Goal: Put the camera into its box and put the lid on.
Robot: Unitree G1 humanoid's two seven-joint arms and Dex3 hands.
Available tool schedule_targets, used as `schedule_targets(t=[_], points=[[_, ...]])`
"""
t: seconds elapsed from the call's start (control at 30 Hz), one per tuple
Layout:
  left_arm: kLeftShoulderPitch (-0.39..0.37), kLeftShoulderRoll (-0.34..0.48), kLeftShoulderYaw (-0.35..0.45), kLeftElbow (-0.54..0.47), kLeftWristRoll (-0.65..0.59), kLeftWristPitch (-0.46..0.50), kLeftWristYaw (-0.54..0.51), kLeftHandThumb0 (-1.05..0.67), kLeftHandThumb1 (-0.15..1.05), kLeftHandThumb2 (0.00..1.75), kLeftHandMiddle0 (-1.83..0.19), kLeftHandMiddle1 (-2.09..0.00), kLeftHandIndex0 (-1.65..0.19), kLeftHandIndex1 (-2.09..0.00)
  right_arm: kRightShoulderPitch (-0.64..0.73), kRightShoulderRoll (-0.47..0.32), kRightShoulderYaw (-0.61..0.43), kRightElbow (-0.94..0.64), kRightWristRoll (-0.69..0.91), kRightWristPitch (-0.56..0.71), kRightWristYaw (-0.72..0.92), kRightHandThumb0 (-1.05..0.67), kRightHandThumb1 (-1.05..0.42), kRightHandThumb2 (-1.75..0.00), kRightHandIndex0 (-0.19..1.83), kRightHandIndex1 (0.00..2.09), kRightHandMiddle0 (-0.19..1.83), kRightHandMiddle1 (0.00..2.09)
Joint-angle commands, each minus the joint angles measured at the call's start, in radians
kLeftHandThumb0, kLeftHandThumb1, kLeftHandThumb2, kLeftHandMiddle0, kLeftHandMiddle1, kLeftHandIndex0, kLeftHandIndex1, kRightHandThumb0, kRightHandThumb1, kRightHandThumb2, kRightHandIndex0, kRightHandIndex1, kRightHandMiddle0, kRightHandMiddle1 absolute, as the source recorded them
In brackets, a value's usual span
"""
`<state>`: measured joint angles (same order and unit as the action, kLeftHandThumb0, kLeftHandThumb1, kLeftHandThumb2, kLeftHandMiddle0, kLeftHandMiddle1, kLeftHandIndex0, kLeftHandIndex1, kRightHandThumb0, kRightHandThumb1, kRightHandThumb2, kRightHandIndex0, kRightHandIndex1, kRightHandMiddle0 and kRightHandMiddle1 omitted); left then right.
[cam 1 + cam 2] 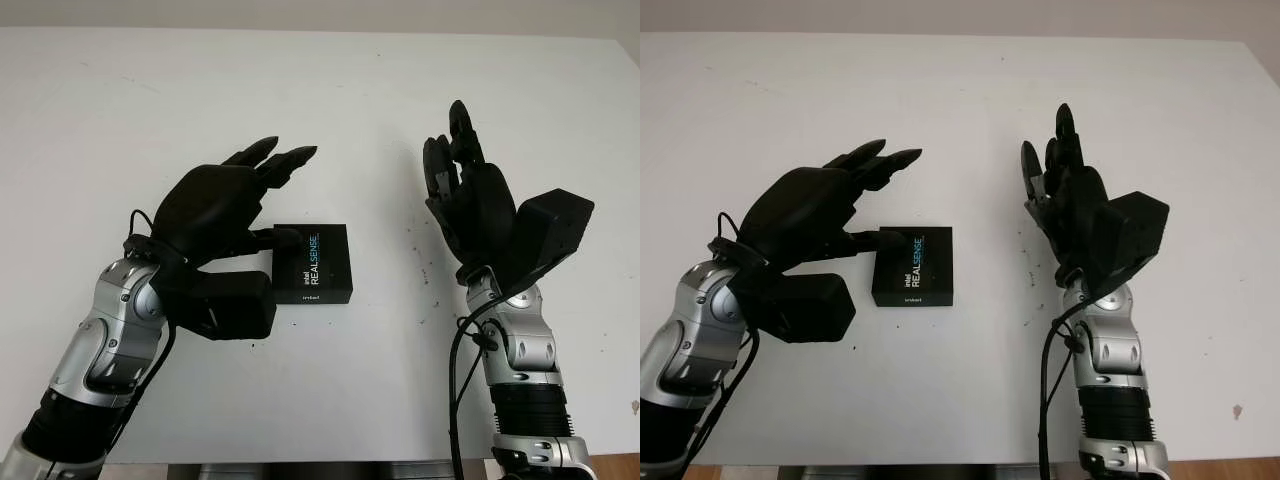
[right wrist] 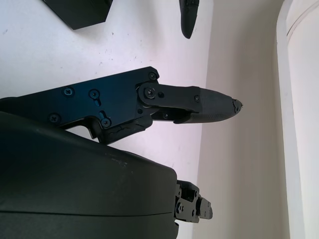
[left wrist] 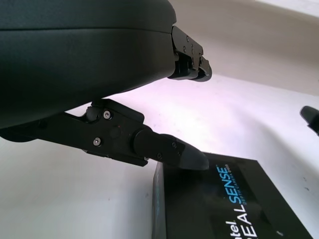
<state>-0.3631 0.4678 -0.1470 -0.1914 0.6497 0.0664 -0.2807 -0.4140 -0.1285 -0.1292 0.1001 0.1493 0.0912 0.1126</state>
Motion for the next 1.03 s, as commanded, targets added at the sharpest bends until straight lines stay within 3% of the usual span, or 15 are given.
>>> schedule_targets(t=[0.0,0.2,0.37,0.57,0.73,1.0], points=[[0.021,-0.051,0.039,0.013,-0.087,0.028,0.005,-0.51,1.04,0.12,0.03,-0.01,-0.05,-0.07,0.006,-0.010,-0.003,-0.032,0.002,-0.017,0.008,-0.67,-1.05,-0.50,-0.15,0.05,-0.09,0.05],[0.009,-0.181,0.176,0.035,-0.373,0.125,0.046,-0.64,1.05,0.37,0.07,-0.05,0.08,-0.02,0.027,0.002,0.005,-0.081,-0.001,-0.012,-0.001,-0.67,-1.05,-0.56,-0.16,0.05,-0.10,0.05],[-0.014,-0.273,0.287,0.141,-0.588,-0.002,0.133,-0.66,1.05,0.53,0.12,-0.03,0.11,-0.02,0.058,0.015,0.036,-0.135,-0.044,-0.007,-0.032,-0.73,-1.05,-0.63,-0.18,0.04,-0.14,0.03],[-0.044,-0.334,0.396,0.233,-0.840,0.021,0.138,-0.70,1.05,0.55,0.19,0.00,0.19,0.00,0.091,0.025,0.074,-0.148,-0.079,-0.037,-0.030,-0.78,-1.05,-0.65,-0.19,0.00,-0.19,0.00],[-0.060,-0.326,0.433,0.295,-0.921,0.009,0.137,-0.71,1.05,0.60,0.19,0.00,0.19,0.00,0.090,0.031,0.083,-0.121,-0.076,-0.040,-0.017,-0.79,-1.05,-0.65,-0.19,0.00,-0.19,0.00],[-0.042,-0.304,0.426,0.303,-0.909,-0.022,0.138,-0.69,1.05,0.63,0.19,0.00,0.19,0.00,0.084,0.030,0.088,-0.095,-0.087,-0.053,-0.008,-0.77,-1.05,-0.68,-0.19,0.00,-0.19,0.00]])
